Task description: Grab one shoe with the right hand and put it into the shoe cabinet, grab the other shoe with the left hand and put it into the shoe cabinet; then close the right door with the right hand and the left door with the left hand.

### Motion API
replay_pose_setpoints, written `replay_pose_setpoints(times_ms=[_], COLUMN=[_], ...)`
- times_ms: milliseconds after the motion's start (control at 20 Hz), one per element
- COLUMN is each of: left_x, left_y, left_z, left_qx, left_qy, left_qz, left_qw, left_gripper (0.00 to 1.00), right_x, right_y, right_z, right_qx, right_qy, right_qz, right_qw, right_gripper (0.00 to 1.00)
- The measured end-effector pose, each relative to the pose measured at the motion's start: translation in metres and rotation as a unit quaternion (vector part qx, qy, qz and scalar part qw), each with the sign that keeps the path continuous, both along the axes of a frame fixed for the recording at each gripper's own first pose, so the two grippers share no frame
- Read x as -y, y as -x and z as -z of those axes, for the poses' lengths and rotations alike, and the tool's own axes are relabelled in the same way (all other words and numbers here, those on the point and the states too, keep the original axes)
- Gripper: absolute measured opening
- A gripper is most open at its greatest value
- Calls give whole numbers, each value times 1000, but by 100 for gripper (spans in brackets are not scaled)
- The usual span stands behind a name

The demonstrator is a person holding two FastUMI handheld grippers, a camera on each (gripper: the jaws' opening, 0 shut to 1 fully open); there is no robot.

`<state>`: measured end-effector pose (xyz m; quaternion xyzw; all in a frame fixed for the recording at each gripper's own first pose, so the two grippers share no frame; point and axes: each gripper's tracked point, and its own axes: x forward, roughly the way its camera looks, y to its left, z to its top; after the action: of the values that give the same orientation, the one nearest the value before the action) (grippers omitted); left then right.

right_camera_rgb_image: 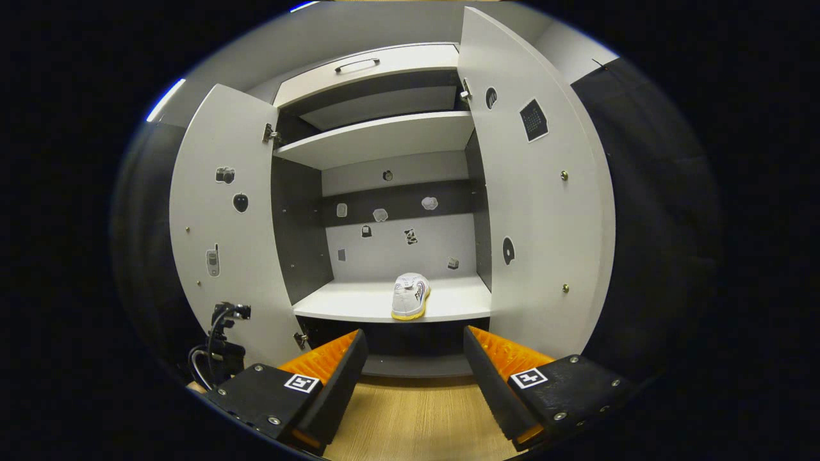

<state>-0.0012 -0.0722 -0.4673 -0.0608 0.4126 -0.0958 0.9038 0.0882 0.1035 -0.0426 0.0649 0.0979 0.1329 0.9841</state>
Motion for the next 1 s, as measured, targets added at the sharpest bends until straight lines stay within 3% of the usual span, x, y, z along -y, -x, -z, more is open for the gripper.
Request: replay_pose_setpoints(times_ms=[450, 1000], left_x=[-4, -11], left_y=[-7, -11], left_z=[-19, -37], left_qx=[65, 102], left_qy=[-8, -18], left_qz=[12, 21], left_qw=[998, 994], left_gripper=[6, 6], right_x=[-11, 5], right_y=[-9, -22], right_z=[1, 11], right_qx=[2, -2], right_qy=[-6, 2], right_qz=[-19, -10], right_qw=[1000, 1000], right_gripper=[93, 93])
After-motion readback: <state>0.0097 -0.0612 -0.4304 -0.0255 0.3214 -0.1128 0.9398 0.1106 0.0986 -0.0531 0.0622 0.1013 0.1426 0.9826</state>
